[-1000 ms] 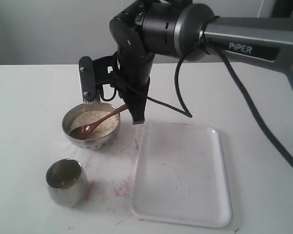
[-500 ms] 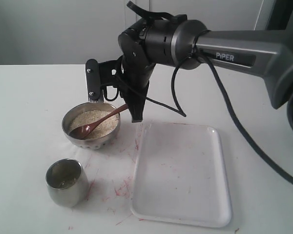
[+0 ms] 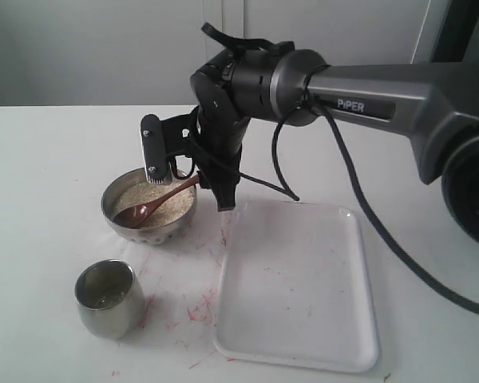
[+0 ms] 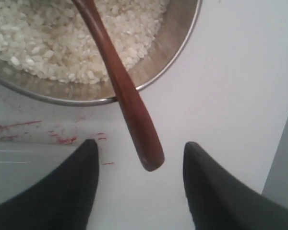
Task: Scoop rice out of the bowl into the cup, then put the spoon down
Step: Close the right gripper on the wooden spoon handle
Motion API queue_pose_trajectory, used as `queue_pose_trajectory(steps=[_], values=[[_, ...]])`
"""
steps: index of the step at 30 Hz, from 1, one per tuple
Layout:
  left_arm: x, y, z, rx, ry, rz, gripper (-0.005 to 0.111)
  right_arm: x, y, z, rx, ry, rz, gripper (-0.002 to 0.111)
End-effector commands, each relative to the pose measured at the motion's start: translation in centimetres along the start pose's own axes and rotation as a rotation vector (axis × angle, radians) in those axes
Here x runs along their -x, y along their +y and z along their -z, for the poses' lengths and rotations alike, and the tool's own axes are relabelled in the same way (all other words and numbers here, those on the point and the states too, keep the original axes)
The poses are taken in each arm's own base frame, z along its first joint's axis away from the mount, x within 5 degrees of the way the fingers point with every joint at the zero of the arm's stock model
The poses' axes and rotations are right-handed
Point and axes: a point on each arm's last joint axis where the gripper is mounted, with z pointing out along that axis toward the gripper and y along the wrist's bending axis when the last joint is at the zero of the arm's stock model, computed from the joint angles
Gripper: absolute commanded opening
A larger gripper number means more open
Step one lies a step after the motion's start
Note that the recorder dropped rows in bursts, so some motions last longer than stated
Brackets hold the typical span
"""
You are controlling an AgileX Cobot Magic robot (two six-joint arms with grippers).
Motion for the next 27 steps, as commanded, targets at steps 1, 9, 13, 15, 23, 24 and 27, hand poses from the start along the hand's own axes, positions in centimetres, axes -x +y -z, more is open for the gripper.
queue_pose_trajectory(steps=[1, 9, 13, 15, 23, 24, 27], values=[[-0.4, -0.2, -0.1, -0.019, 0.024, 0.009, 0.014, 0.0, 0.1, -0.6, 0.008, 0.001, 0.020, 0.051], [-0.4, -0.2, -0.1, -0.019, 0.024, 0.009, 0.014, 0.2, -0.1, -0.7, -0.026, -0.023, 0.026, 0.051], [-0.4, -0.2, -0.1, -0.019, 0.024, 0.009, 0.014, 0.2, 0.3, -1.5, -0.007, -0.014, 0.029, 0.051], [-0.4, -0.2, -0.1, -0.019, 0.024, 0.009, 0.014, 0.2, 0.4, -1.8, 0.000, -0.011, 0.030, 0.051], [-0.4, -0.2, -0.1, -0.019, 0.024, 0.009, 0.014, 0.2, 0.4, -2.1, -0.004, -0.015, 0.031, 0.051], [-0.4, -0.2, -0.1, -0.019, 0.024, 0.009, 0.014, 0.2, 0.4, -2.1, -0.004, -0.015, 0.031, 0.050], [-0.4, -0.2, -0.1, -0.019, 0.024, 0.009, 0.014, 0.3, 0.4, -2.1, -0.008, -0.018, 0.031, 0.043]])
